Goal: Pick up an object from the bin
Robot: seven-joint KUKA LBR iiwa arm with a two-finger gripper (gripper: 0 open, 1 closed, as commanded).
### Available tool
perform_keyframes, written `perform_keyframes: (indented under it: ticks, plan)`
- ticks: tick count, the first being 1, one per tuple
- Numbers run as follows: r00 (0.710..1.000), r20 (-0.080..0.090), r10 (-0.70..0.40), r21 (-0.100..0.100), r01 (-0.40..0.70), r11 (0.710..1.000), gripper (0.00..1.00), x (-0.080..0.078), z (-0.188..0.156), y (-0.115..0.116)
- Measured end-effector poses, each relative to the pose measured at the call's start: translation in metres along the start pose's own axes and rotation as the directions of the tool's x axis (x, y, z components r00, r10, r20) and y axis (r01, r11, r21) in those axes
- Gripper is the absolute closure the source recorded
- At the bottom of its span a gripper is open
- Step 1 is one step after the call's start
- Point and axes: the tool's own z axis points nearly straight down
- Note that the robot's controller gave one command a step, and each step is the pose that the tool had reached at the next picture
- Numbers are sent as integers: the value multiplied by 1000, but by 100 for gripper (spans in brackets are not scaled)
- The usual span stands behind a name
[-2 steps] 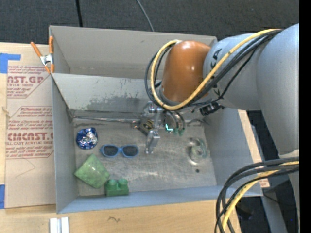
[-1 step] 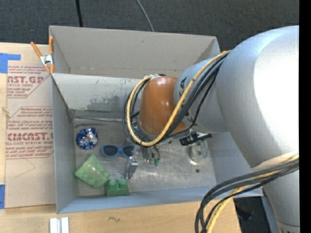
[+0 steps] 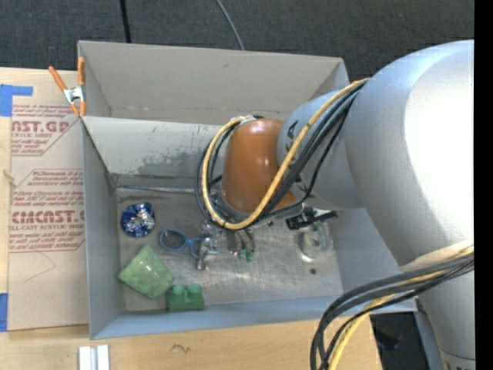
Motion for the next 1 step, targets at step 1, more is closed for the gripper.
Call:
perform_keyframes:
  ticks: [1]
  plan:
    - [973, 11, -230, 2, 230, 973, 100, -52, -214, 12]
